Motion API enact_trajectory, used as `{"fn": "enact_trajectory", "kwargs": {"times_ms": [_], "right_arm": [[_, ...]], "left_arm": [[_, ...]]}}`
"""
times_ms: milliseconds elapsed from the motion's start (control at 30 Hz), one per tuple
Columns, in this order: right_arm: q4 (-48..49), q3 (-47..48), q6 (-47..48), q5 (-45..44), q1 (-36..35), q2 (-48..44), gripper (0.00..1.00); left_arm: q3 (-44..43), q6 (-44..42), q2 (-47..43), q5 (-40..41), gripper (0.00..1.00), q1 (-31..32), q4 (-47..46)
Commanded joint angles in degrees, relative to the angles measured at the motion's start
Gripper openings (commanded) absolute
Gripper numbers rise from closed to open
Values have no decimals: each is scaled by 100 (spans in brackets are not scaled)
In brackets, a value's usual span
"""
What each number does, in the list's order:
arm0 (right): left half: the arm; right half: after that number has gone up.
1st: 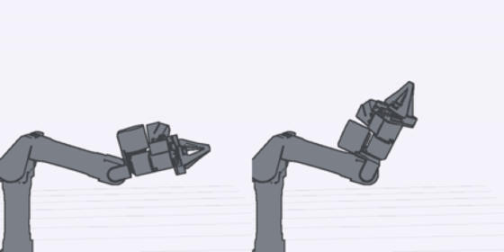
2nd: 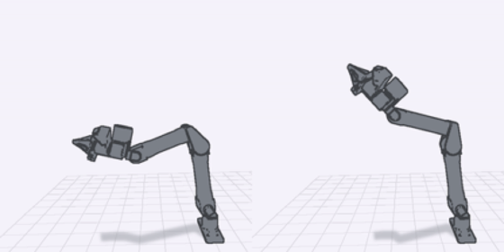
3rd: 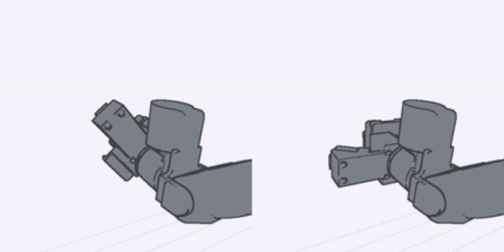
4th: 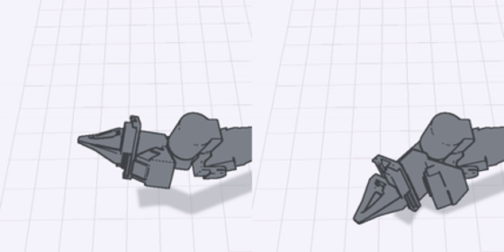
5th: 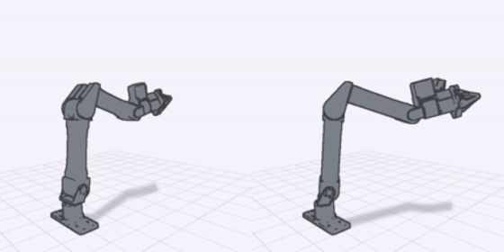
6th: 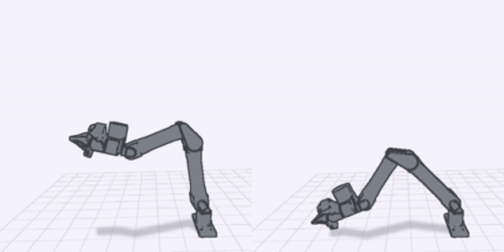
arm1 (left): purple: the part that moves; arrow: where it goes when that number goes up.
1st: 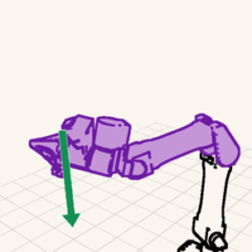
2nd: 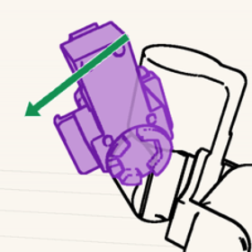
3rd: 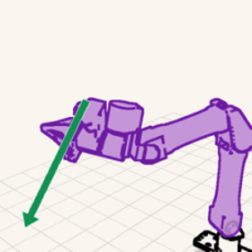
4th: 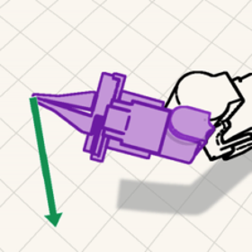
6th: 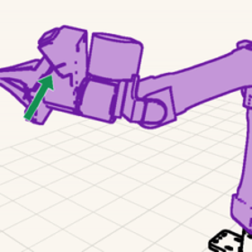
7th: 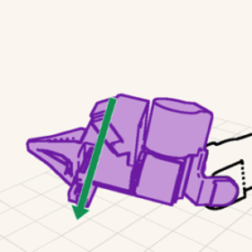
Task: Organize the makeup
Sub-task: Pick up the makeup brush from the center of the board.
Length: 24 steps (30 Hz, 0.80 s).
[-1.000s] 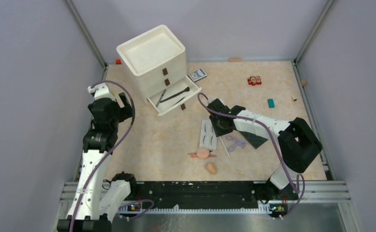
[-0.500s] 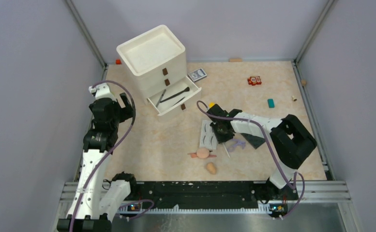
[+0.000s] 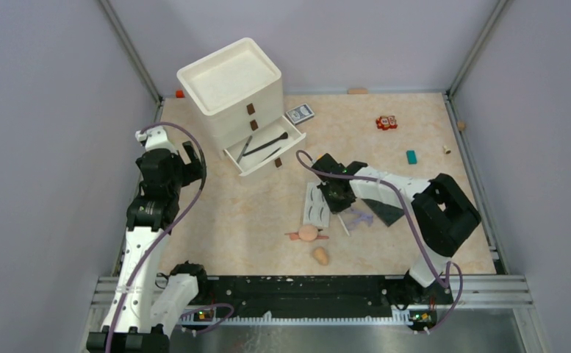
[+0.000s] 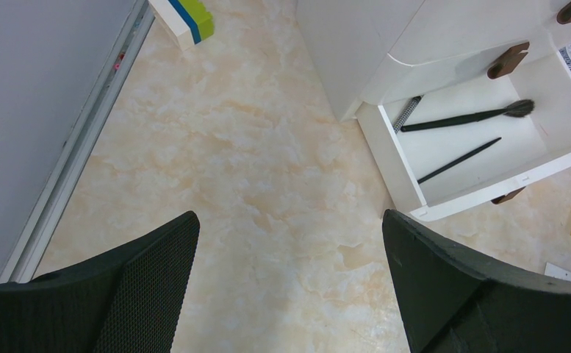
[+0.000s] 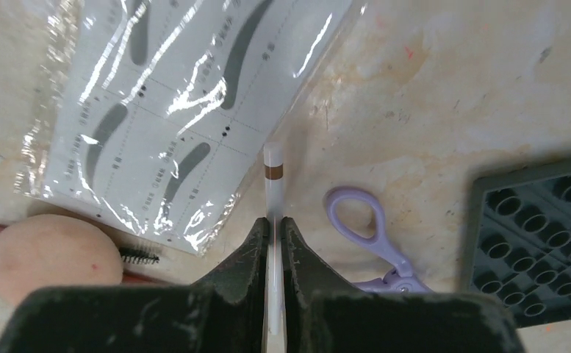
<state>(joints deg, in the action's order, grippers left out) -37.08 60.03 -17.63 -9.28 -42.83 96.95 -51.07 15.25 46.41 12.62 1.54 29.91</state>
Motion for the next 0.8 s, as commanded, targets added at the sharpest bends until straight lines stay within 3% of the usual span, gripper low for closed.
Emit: {"fn": "enact_trajectory", "kwargs": {"times_ms": [0, 133, 233, 367, 467, 600, 767], "right_arm": [[-132, 1082, 276, -512, 64, -120, 0], [160, 1761, 184, -874, 65, -117, 0], [1262, 1787, 90, -174, 64, -244, 0], [1929, 2516, -300, 679, 63, 154, 0], [3038, 2470, -1344, 858, 64, 350, 0], [4889, 1990, -3399, 1466, 64, 872, 0], [6404, 1469, -5711, 984, 64, 1601, 0]], "left_arm": [[26, -39, 36, -106, 99, -17, -302], [31, -39, -2, -51, 99, -25, -302], [29, -39, 3, -65, 99, -31, -306], [-115, 100, 149, -170, 99, -30, -260], [-394, 223, 257, -294, 99, -30, -235], [-611, 101, 343, -390, 99, -28, -581], [-810, -82, 690, -87, 99, -8, -535]]}}
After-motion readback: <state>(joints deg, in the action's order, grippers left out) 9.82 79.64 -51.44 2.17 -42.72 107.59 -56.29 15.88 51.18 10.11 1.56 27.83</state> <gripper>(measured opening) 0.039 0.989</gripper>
